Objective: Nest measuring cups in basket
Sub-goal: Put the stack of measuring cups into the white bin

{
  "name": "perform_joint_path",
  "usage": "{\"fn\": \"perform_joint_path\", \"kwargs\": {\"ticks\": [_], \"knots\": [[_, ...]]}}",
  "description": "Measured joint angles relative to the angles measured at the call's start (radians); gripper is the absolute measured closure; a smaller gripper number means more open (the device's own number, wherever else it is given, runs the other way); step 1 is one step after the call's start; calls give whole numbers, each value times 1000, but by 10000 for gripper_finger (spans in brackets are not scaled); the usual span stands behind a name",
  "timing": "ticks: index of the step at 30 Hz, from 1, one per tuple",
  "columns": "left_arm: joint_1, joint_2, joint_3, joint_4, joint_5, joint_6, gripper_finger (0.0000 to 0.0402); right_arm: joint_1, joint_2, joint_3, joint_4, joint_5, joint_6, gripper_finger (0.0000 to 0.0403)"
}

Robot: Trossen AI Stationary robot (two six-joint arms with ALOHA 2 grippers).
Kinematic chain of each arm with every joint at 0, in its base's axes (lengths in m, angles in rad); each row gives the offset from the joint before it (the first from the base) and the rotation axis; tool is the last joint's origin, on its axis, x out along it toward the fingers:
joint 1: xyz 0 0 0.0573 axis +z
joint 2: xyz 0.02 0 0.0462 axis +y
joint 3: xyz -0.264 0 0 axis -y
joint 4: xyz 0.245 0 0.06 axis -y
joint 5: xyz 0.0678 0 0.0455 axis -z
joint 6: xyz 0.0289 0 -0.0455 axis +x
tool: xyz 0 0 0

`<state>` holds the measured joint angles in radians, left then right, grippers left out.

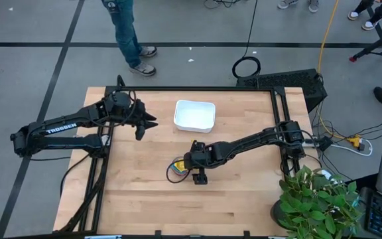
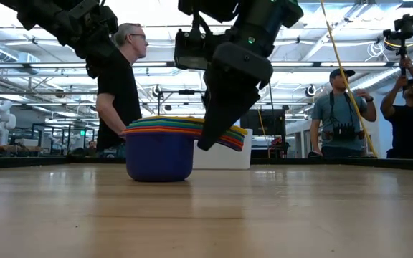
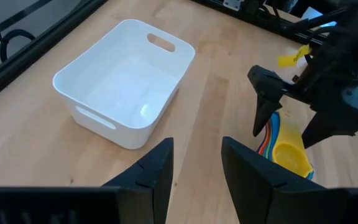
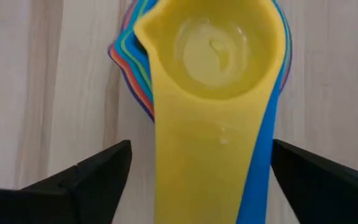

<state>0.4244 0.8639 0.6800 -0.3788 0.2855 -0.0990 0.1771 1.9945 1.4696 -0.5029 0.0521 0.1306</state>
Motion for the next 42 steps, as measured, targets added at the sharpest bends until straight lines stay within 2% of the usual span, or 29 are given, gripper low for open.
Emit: {"fn": "perform_joint_path", "kwargs": {"ticks": [8, 18, 24, 42], "knots": [[0, 0, 0, 0, 0, 0, 265, -1, 0, 0, -59, -2, -10, 134], [0, 0, 0, 0, 0, -1, 265, 2, 0, 0, -74, 6, -32, 208], [0, 0, 0, 0, 0, -3, 266, 2, 0, 0, -79, 9, -51, 273], [0, 0, 0, 0, 0, -3, 266, 22, -8, 0, -84, 51, -97, 278]]}}
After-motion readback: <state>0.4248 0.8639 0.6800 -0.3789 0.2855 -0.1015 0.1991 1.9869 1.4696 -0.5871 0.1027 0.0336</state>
